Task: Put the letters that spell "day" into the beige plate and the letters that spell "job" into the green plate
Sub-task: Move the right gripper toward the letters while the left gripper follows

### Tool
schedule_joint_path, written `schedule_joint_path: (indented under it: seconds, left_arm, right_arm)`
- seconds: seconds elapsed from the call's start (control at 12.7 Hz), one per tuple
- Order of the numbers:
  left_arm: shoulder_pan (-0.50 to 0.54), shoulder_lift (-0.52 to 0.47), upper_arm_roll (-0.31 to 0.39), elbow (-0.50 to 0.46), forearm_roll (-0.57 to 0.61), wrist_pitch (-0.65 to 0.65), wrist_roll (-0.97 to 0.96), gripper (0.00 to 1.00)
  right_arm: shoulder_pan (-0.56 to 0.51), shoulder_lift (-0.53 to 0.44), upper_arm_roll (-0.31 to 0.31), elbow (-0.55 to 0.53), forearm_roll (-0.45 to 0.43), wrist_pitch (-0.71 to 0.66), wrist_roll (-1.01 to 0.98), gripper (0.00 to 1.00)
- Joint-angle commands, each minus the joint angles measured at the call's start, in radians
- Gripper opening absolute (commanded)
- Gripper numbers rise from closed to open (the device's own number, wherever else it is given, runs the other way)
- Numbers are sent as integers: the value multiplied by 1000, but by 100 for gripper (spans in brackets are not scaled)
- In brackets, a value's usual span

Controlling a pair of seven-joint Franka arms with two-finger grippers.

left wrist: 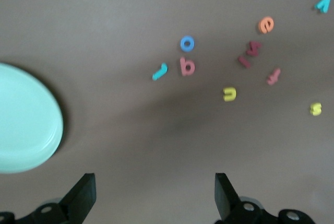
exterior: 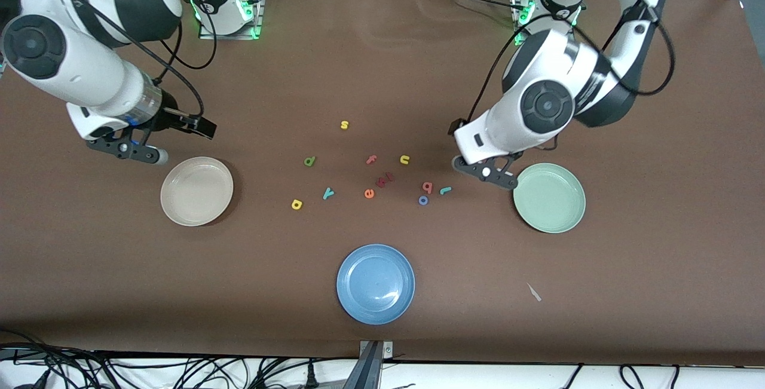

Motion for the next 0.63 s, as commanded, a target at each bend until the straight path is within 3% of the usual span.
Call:
schedule_joint_path:
  seconds: [0.0,0.16,0.55]
  left_arm:
    - [-11,103,12,45,-16,94,20,100]
    - [-20,195,12,45,-16,207,104,100]
    - [-12,280,14,7,-10,369,333,100]
  right_arm:
    - [-1,-2,58,-111,11,150,164,100]
    - [14,47,87,-142,11,240,294,100]
    - [106,259,87,-142,-12,449,377,100]
